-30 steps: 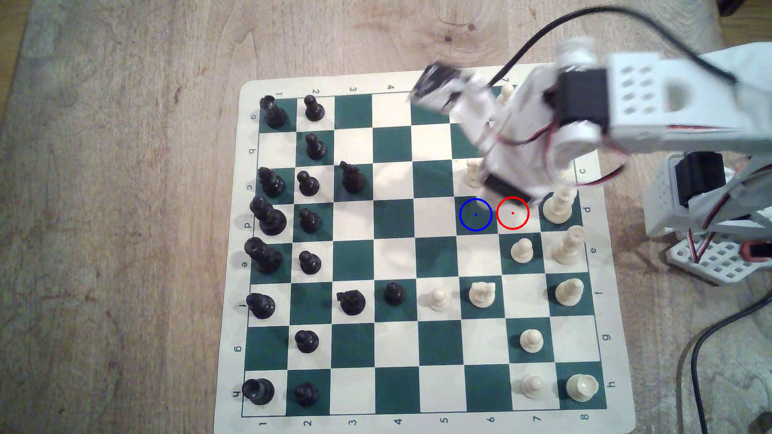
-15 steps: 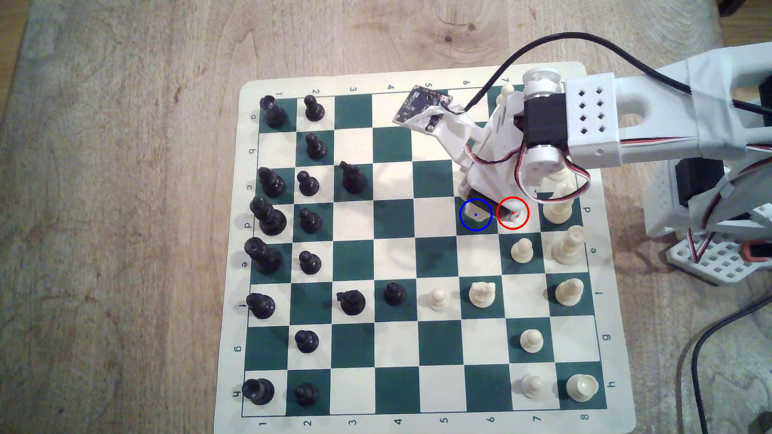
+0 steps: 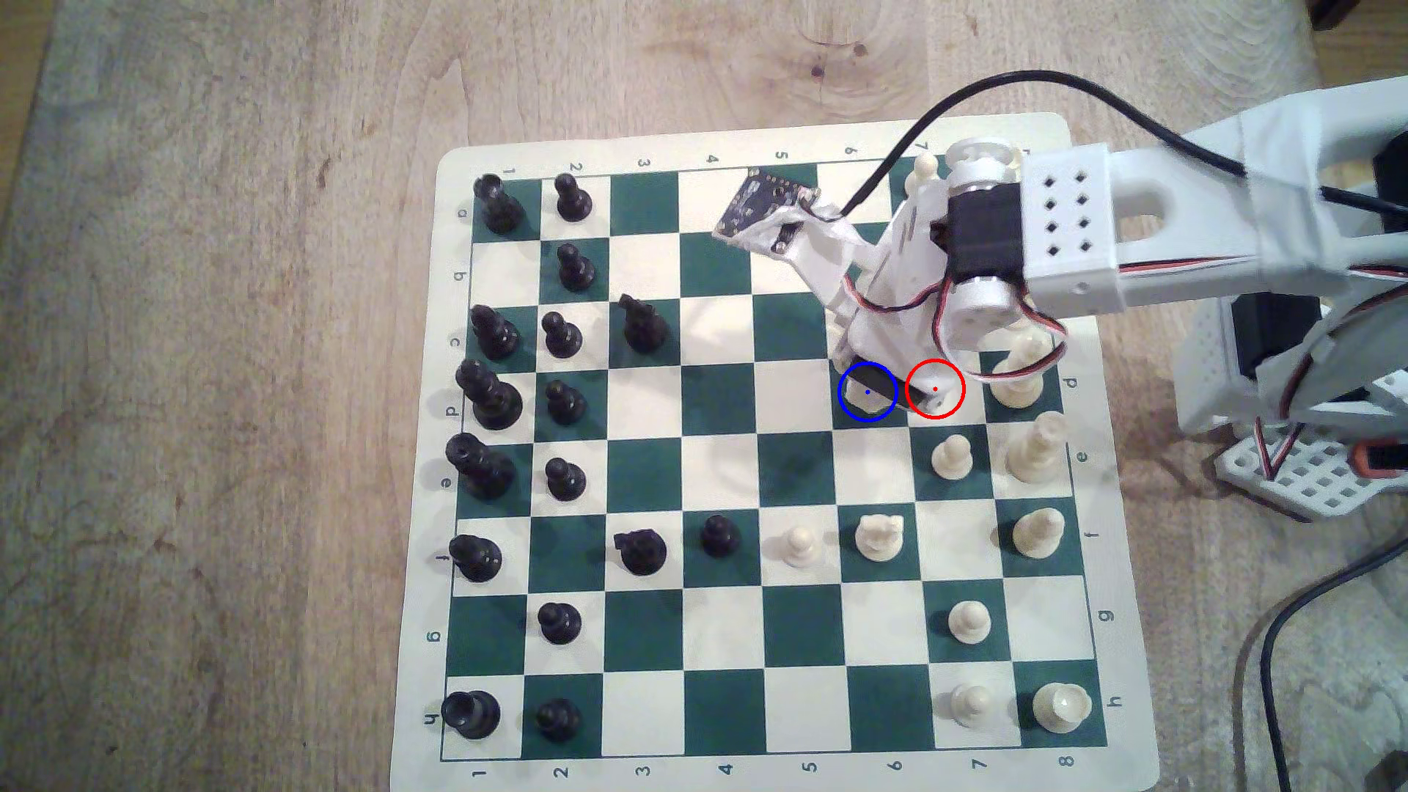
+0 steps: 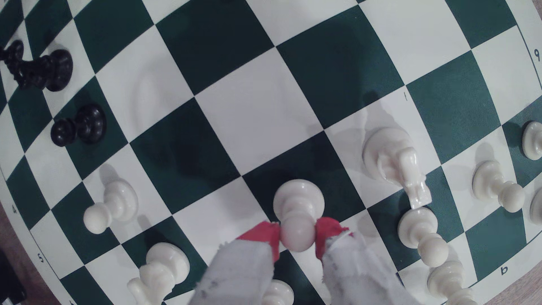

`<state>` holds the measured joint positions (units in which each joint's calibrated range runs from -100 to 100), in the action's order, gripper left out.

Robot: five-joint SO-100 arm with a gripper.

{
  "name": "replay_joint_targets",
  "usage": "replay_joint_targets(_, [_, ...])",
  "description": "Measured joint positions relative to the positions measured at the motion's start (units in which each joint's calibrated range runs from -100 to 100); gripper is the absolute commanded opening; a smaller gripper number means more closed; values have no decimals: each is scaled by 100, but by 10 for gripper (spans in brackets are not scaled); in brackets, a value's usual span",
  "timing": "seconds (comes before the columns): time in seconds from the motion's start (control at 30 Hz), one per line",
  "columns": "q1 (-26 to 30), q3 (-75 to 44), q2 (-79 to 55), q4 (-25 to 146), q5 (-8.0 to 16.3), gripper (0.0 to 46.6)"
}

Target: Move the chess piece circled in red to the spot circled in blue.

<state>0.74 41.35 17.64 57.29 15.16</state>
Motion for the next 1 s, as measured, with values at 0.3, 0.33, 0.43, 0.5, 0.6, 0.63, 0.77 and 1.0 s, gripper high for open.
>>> replay_joint_targets(0.3, [-7,0,-142,-56,0,25])
replay_joint_targets(0.33, [-7,0,-142,-56,0,25])
replay_joint_targets(0.43, [-7,0,-142,-96,0,25])
replay_joint_targets(0.5, [-7,0,-142,-143,0,26])
replay_joint_targets(0.6, [-7,0,-235,-183,0,26])
replay_joint_targets(0.63, [-7,0,-235,-191,0,26])
replay_joint_targets(0.77, [-7,0,-243,-199,0,26])
replay_joint_targets(1.0, [-52,0,-377,-199,-29,27])
